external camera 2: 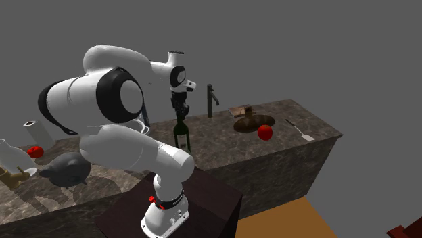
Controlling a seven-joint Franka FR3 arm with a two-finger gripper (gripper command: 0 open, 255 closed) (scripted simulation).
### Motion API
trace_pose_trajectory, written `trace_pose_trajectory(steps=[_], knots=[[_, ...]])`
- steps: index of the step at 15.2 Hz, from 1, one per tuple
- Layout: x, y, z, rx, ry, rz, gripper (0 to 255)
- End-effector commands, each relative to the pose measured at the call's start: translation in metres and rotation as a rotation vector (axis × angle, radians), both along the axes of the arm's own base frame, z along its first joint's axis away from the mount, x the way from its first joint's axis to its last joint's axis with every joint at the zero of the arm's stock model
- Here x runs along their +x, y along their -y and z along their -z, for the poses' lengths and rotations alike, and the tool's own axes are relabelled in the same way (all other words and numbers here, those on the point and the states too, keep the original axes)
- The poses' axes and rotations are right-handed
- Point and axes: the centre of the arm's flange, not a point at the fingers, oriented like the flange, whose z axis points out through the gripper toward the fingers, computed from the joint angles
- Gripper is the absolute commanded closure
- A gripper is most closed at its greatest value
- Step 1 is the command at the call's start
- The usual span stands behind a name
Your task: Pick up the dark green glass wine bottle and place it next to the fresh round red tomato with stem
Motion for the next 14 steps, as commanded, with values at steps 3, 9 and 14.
trace_pose_trajectory(steps=[3, 9, 14], knots=[[-0.001, -0.001, -0.022, 0.0, 0.0, 0.0, 255], [-0.001, -0.001, -0.054, 0.0, 0.0, 0.0, 255], [-0.001, -0.001, -0.08, 0.0, 0.0, 0.0, 255]])
